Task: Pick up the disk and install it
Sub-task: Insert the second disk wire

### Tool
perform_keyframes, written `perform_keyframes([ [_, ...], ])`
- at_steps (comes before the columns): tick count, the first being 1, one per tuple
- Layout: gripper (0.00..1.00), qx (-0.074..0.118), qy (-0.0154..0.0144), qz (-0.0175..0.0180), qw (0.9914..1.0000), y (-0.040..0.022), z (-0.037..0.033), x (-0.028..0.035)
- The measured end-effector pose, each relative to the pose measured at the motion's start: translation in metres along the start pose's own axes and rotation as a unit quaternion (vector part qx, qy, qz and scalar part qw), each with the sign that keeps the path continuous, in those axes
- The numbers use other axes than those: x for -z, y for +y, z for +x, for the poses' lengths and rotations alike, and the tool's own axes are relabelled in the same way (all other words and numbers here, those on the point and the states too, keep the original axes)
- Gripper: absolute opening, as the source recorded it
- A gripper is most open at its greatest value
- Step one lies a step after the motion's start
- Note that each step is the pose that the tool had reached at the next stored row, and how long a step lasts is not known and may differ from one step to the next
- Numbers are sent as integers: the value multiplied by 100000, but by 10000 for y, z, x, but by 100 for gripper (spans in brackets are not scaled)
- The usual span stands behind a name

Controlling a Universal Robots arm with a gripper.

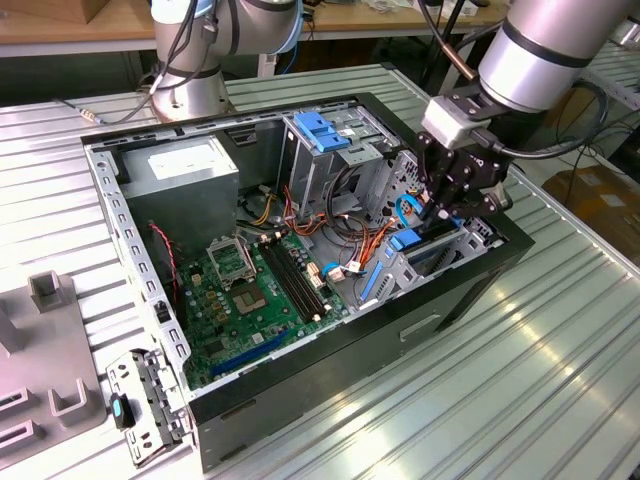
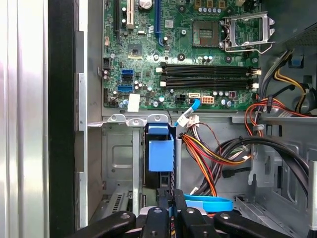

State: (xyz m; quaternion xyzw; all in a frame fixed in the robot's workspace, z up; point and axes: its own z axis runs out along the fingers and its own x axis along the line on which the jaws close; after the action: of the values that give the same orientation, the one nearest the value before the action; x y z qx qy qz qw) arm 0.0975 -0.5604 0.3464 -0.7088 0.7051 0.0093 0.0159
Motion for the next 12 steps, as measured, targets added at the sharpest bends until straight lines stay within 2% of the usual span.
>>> perform_keyframes([
  [3,16,-2,-208,2,100000,0,25,-21],
  [12,17,-2,-239,15,100000,0,36,-18],
])
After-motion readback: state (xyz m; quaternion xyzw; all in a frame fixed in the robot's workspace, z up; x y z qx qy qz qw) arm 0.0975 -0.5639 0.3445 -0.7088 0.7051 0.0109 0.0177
